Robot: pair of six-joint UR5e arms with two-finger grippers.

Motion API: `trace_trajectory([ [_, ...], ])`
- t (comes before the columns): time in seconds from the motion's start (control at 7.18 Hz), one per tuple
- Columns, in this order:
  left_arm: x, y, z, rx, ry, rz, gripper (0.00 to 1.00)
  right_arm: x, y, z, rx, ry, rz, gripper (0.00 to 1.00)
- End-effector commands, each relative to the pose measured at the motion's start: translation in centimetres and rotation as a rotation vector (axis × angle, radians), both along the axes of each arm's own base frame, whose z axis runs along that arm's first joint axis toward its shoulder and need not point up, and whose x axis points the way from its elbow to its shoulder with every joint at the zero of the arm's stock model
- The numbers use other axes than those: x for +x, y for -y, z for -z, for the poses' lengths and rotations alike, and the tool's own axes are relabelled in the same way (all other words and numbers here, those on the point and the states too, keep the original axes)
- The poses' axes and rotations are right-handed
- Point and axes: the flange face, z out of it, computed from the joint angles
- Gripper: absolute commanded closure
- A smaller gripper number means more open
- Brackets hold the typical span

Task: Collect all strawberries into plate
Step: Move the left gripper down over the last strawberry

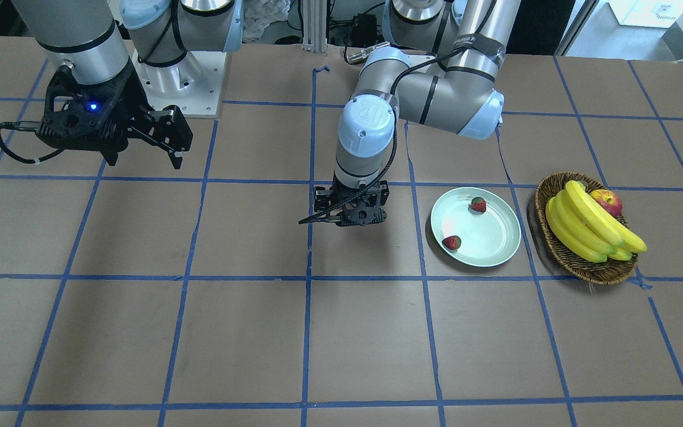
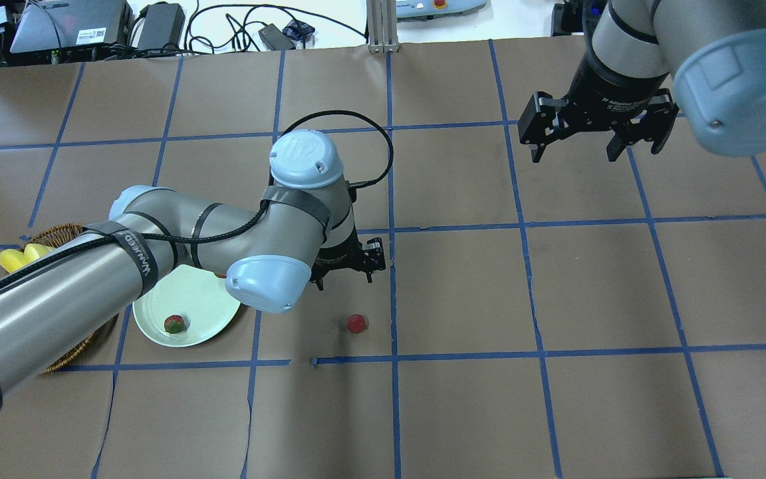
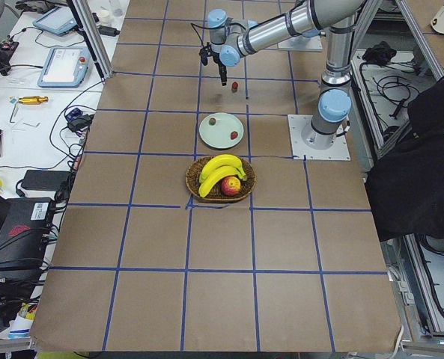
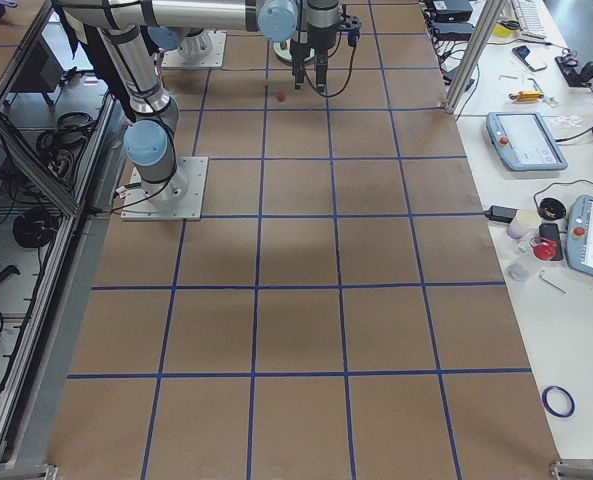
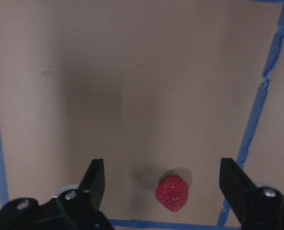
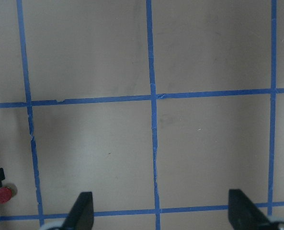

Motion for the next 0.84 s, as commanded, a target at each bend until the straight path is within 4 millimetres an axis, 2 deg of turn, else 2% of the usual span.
trace_trajectory([
  [0.0,-2.1,-2.3,2.0,0.023,0.034,-0.021,0.14,0.0,0.0,0.0,-0.001,-0.001,0.0,0.0],
  [0.28,-1.7,-3.4,3.5,0.055,0.049,-0.025,0.17,0.0,0.0,-0.1,-0.004,-0.001,0.0,0.0],
  [0.42,-1.7,-3.5,3.5,0.062,0.052,-0.018,0.17,0.0,0.0,0.0,-0.002,-0.003,0.0,0.0],
  [0.56,-1.6,-3.5,3.4,0.06,0.052,-0.017,0.21,0.0,0.0,-0.1,-0.003,-0.003,0.0,0.0],
  [0.7,-1.5,-3.6,3.6,0.062,0.059,-0.011,0.32,0.0,0.0,-0.1,-0.005,-0.004,-0.001,0.0],
])
